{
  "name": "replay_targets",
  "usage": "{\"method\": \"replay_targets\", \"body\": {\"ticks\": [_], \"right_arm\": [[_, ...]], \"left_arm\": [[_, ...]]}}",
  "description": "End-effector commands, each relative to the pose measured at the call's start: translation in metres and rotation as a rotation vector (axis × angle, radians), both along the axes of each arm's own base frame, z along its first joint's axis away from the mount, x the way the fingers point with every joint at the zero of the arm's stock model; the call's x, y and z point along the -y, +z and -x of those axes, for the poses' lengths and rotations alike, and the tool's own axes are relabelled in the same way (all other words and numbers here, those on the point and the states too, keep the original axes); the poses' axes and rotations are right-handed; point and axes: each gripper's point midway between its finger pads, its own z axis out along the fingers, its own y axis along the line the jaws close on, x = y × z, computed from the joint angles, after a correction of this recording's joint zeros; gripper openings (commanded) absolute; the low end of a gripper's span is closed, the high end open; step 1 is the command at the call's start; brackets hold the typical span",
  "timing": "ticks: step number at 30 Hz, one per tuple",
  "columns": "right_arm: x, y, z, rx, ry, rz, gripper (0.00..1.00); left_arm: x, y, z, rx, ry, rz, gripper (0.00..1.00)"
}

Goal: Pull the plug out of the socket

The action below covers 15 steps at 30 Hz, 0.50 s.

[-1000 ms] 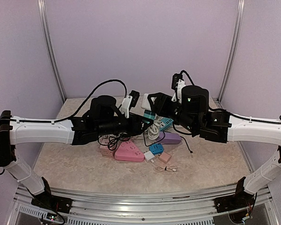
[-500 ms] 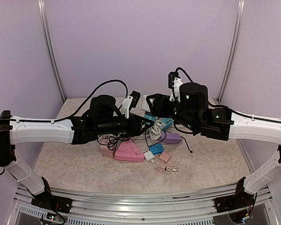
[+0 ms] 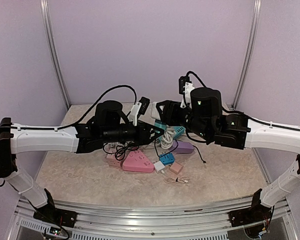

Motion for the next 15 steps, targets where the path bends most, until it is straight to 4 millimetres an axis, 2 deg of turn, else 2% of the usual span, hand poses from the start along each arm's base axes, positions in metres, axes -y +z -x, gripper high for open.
{"method": "replay_targets", "body": {"ticks": [1,9,15], "right_arm": [[0.021,0.02,-0.011,0.043,-0.115,-0.047,0.0],[0.029,0.025,-0.012,0.036,-0.149,-0.107,0.0],[0.026,0.028,-0.011,0.041,-0.124,-0.118,0.0]], "left_arm": [[-0.008,0.013,-0.002,0.077,0.046,0.003,0.0],[-0.006,0.004,-0.001,0.123,0.083,-0.054,0.0],[-0.005,0.003,-0.001,0.127,0.077,-0.058,0.0]]}}
